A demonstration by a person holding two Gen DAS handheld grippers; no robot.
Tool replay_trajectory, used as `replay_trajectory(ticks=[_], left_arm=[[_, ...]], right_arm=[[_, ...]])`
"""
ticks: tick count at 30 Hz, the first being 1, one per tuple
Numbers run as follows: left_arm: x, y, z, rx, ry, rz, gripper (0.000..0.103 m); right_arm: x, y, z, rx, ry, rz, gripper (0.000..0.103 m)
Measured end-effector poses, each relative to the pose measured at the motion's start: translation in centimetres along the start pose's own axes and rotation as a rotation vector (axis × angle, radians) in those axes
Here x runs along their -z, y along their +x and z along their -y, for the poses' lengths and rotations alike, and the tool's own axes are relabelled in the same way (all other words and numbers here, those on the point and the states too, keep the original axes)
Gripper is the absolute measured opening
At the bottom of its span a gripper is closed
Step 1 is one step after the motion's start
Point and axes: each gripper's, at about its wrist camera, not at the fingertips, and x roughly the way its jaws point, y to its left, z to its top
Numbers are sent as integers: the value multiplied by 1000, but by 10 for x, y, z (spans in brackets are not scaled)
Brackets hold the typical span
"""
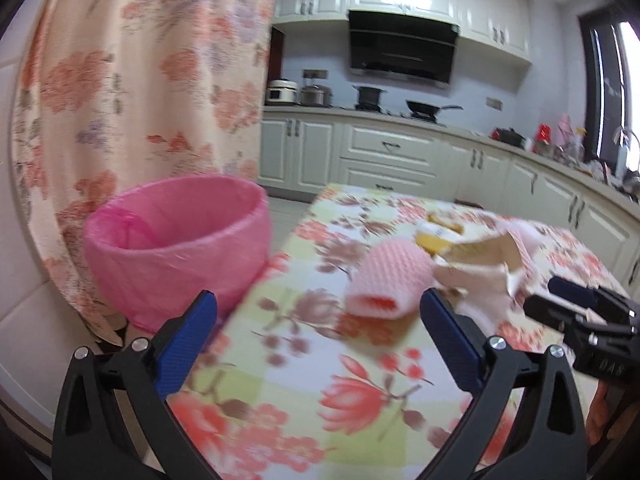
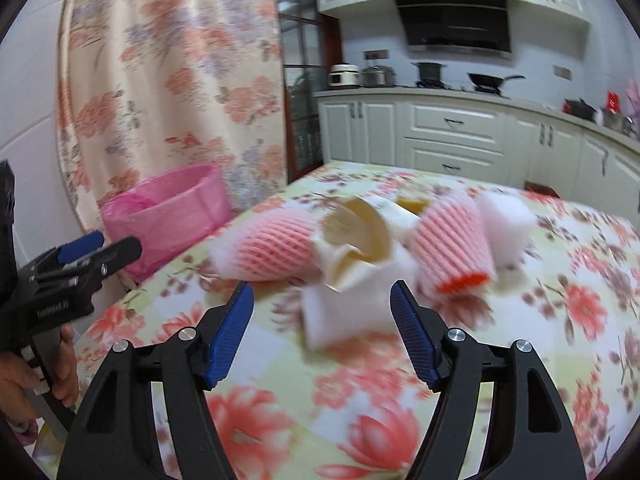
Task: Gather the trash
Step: 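Move both open tools back over the trash on the table, then grasp the printed paper packet with the right tool while the left tool grasps the white foam sheet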
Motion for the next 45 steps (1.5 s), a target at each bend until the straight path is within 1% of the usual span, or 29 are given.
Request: replay_trajectory(ticks=[5, 10, 13, 19, 23, 24, 25, 26, 27, 29, 31, 33, 37, 39, 41, 42, 43, 44, 45], left_arm=[[8, 13, 19, 32, 25, -32, 98], [3, 30, 30, 36, 64, -44, 98], [-1, 40, 33, 36, 67, -52, 98], [-5, 47, 28, 32, 29, -62, 98], [-4, 50, 26, 22, 37, -70, 98], [-4, 52, 25, 20, 33, -73, 98], [-4, 53, 24, 19, 30, -75, 98], [-5, 55, 23, 17, 27, -78, 98], [-6, 57, 22, 15, 24, -81, 98], [-8, 61, 22, 13, 23, -84, 98], [-9, 64, 24, 10, 31, -87, 98], [-10, 69, 28, 8, 47, -90, 98], [-8, 74, 35, 1, 68, -106, 97], [-6, 72, 39, 20, 64, -111, 97], [-5, 66, 46, 38, 73, -100, 97], [-4, 62, 51, 48, 81, -89, 97], [-4, 59, 57, 62, 87, -81, 97], [-4, 57, 61, 76, 91, -78, 97], [-5, 54, 68, 98, 99, -75, 97]], right_arm=[[3, 4, 18, 20, 50, -15, 68], [-2, 14, 20, 34, 44, -27, 67], [-11, 21, 21, 42, 45, -29, 67], [-37, 43, 19, 52, 21, -20, 67], [-46, 63, 19, 45, 11, -46, 67], [-47, 66, 19, 44, 11, -53, 66], [-47, 69, 20, 40, 13, -63, 60], [-46, 71, 20, 38, 15, -74, 57], [-43, 72, 20, 45, 13, -82, 50], [-39, 68, 21, 54, 8, -73, 44], [-36, 62, 24, 51, 10, -71, 31], [-33, 58, 26, 48, 7, -69, 24], [-26, 44, 32, 45, 17, -46, 21], [-24, 33, 36, 42, 41, -21, 20], [-21, 20, 44, 44, 81, 12, 19], [-21, 14, 48, 38, 101, 25, 17], [-20, 8, 52, 23, 122, 39, 17], [-19, 1, 57, -23, 149, 52, 17], [-19, -2, 60, -35, 159, 51, 17]])
